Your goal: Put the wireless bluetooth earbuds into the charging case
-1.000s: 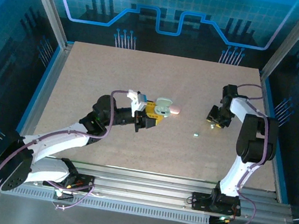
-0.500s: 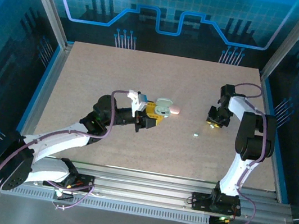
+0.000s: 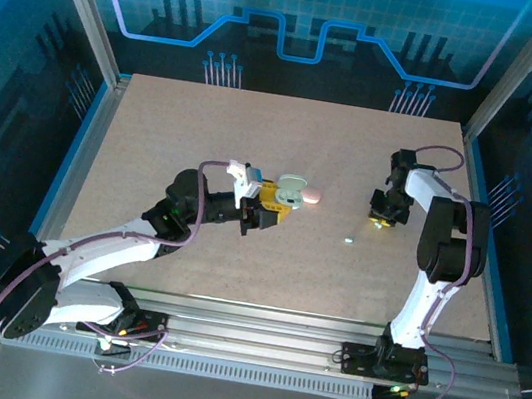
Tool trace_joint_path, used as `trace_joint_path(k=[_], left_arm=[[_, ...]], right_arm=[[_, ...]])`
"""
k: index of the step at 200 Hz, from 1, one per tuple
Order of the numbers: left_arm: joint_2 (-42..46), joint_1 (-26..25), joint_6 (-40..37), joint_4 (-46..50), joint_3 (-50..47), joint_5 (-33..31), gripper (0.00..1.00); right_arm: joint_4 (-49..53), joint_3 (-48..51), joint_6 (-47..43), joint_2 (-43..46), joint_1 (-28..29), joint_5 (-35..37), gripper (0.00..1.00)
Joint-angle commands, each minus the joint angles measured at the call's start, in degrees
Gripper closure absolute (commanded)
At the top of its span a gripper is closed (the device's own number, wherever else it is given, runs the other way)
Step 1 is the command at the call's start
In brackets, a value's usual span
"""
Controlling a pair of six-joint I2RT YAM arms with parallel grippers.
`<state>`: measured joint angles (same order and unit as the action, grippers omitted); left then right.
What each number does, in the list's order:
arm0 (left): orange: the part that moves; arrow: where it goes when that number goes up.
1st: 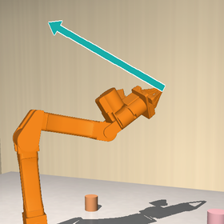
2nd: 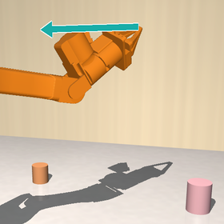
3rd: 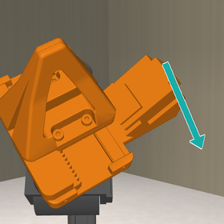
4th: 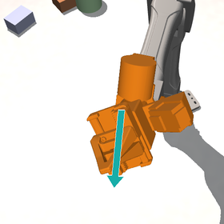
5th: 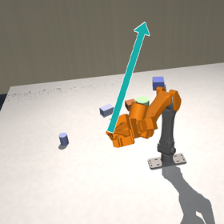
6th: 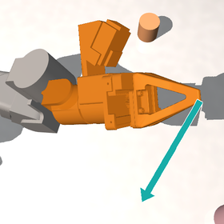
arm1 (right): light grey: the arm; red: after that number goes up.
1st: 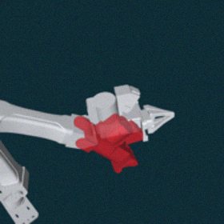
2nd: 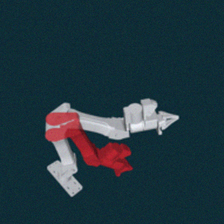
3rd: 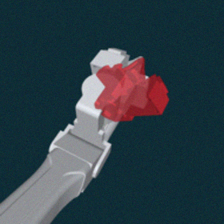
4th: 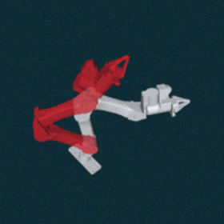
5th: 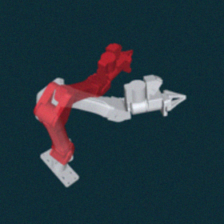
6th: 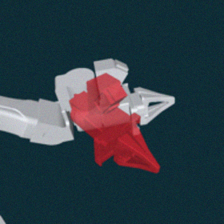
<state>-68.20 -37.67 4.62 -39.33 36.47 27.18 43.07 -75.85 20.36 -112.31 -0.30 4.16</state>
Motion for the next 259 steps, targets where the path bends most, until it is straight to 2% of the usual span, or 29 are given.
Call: trace_joint_path(k=[1, 31, 53, 72, 110, 154, 192, 259], left_arm=[[0.0, -0.2, 0.9, -2.2, 0.9, 0.0, 0.68], [0.1, -0.2, 0.8, -2.2, 0.7, -0.3, 0.67], [0.4, -0.2, 0.7, -2.5, 0.5, -1.1, 0.68], [0.8, -0.1, 0.5, -2.8, 0.1, -2.0, 0.68], [2.5, 0.0, -0.9, -2.4, -1.0, -5.3, 0.68], [5.0, 0.2, -3.5, -2.2, -2.9, -10.5, 0.68], [6.0, 0.3, -4.9, -2.2, -4.0, -11.6, 0.67], [5.4, 0.3, -5.5, -2.9, -3.9, -9.7, 0.67]], right_arm=[[2.3, -1.1, -0.9, -0.9, 0.8, -0.5, 0.80], [2.4, -0.3, -0.7, 1.4, 0.8, -2.3, 0.85], [1.9, 1.4, -0.1, 6.0, 0.9, -7.5, 0.85], [0.0, 4.2, 1.5, 12.1, 0.9, -18.0, 0.84], [-8.6, 10.3, 8.5, 24.5, 1.2, -45.7, 0.83], [-22.8, 15.2, 23.3, 30.1, 2.1, -69.4, 0.82], [-28.7, 15.6, 32.6, 33.8, 3.9, -73.5, 0.81], [-28.5, 13.5, 36.2, 37.4, 6.9, -71.1, 0.80]])
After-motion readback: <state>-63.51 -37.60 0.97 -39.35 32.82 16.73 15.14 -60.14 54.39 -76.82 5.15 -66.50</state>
